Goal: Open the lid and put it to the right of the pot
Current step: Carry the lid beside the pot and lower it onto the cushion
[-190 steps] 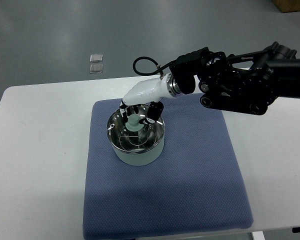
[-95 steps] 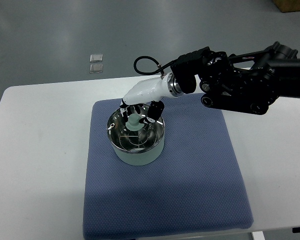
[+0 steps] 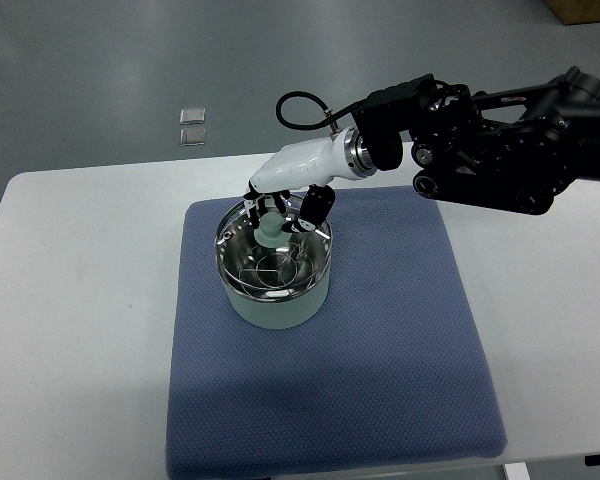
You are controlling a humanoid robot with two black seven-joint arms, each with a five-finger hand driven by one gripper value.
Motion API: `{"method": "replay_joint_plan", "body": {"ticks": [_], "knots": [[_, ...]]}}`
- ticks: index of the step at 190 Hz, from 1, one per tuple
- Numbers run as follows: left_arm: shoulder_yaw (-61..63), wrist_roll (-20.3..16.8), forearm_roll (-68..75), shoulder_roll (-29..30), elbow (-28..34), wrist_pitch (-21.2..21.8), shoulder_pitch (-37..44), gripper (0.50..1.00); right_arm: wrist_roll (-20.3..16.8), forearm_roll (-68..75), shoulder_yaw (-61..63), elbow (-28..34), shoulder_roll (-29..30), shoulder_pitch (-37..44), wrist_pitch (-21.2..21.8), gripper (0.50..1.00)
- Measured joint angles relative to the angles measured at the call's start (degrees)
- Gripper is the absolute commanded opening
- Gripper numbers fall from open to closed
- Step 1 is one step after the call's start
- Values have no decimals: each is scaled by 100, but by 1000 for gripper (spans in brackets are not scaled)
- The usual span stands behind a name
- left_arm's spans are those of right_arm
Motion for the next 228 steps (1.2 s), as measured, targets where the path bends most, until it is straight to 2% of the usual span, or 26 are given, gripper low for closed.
{"method": "replay_joint_plan", "body": {"ticks": [38,107,146,188,228], "knots": [[5,0,0,0,-22,0,-1,1000,15,6,17,210,-323,203,46,560],[9,-1,10,0,-32,-10,-2,1000,29,-15,13,763,-1557,289,130,562],[9,0,11,0,-32,-10,0,1000,75,-50,4,850,-2162,143,130,564],[9,1,11,0,-31,-10,1,1000,97,-108,1,772,-2532,-357,18,568],[9,-1,10,0,-25,-10,0,1000,150,-238,-5,442,-2498,-1054,-320,572]]}}
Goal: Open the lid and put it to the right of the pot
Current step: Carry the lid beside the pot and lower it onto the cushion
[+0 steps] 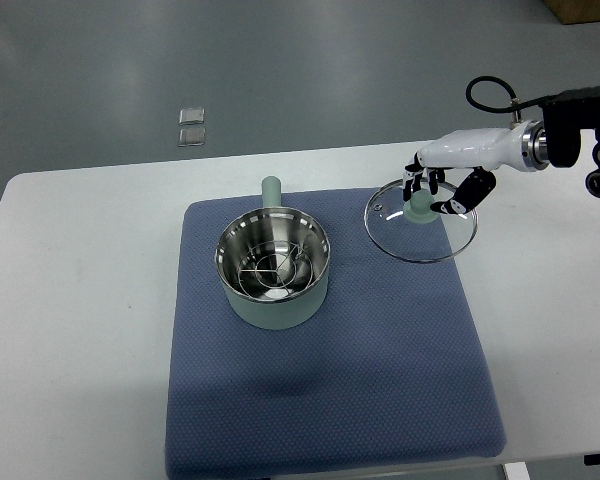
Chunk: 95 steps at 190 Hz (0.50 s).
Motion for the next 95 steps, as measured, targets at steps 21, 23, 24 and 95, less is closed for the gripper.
{"method": "replay_joint_plan", "body": {"ticks": [21,23,24,95], "knots": [[-6,-1,-5,0,14,0,0,1000,23,-10,0,-191,155,-300,-172,574],[-7,-1,-6,0,17,0,0,1000,25,-10,0,-210,174,-324,-191,574],[-7,-1,-6,0,18,0,0,1000,25,-10,0,-220,185,-337,-202,574],[-9,1,-12,0,47,2,-1,1000,44,-19,0,-525,634,-865,-598,697]]}}
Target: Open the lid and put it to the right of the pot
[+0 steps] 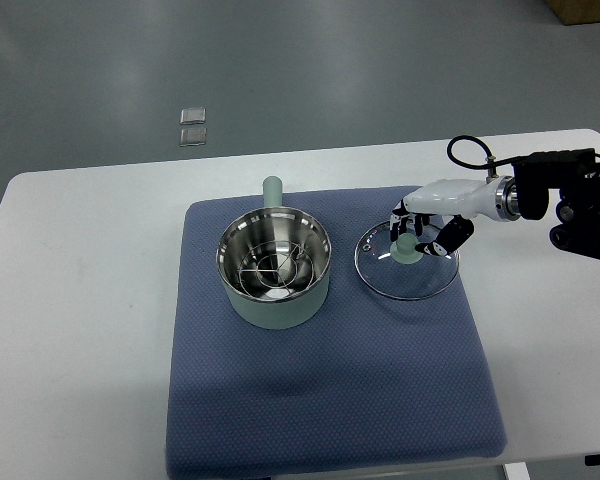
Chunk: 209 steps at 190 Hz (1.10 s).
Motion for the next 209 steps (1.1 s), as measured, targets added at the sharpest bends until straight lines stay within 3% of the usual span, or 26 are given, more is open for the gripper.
{"method": "replay_joint_plan", "body": {"ticks": [13,30,75,124,161,209], "knots": [[0,0,0,0,-1,0,0,1000,0,2,0,-8,2,-25,-56,815],[0,0,0,0,-11,0,0,1000,0,21,7,-19,3,-40,-78,928],[0,0,1,0,-24,0,0,1000,4,130,222,-25,-85,102,-36,930],[1,0,5,0,-40,0,1,1000,9,1486,2010,-392,-121,-204,168,930],[2,0,7,0,-48,0,0,1000,-49,4150,3806,-793,667,-1334,113,930],[8,0,10,0,-56,-1,-1,1000,-23,6055,5656,-2114,1776,-2191,303,932]]}}
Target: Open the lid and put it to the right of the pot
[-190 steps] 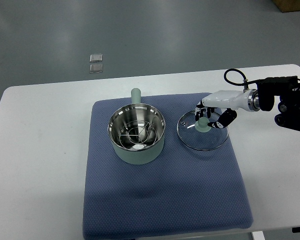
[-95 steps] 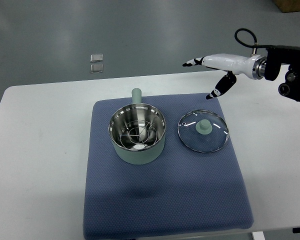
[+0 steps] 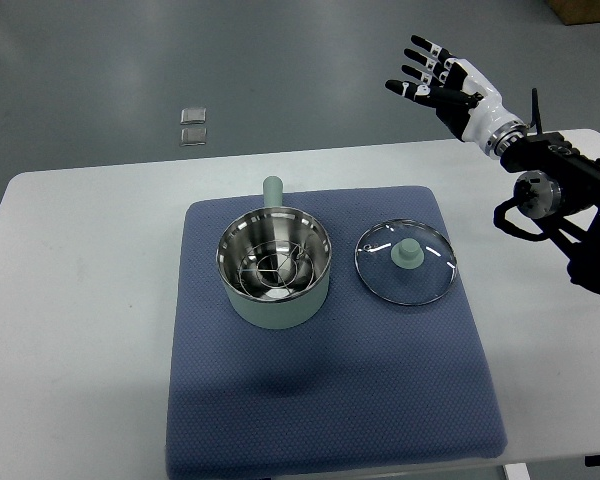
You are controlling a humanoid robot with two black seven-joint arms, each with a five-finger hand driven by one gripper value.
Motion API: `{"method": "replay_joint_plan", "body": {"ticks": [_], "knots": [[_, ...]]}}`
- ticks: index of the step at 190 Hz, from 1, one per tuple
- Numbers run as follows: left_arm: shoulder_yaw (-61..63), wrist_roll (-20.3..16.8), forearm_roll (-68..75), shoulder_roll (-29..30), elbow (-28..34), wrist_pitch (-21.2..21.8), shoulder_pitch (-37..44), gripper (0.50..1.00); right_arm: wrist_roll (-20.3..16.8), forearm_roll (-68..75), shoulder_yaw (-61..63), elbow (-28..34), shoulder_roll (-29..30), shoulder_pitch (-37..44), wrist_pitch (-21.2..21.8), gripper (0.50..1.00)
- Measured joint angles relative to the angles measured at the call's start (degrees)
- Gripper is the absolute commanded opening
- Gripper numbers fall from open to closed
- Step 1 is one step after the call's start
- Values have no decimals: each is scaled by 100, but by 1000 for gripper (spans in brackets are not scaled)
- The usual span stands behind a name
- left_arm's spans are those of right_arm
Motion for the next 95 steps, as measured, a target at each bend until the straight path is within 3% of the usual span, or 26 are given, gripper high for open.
{"method": "replay_joint_plan", "body": {"ticks": [44,95], "knots": [[9,0,3,0,-19,-7,1,1000,41,990,1090,-441,543,-583,695,932],[10,0,4,0,-24,-9,1,1000,42,1107,1218,-498,643,-698,764,932]]}}
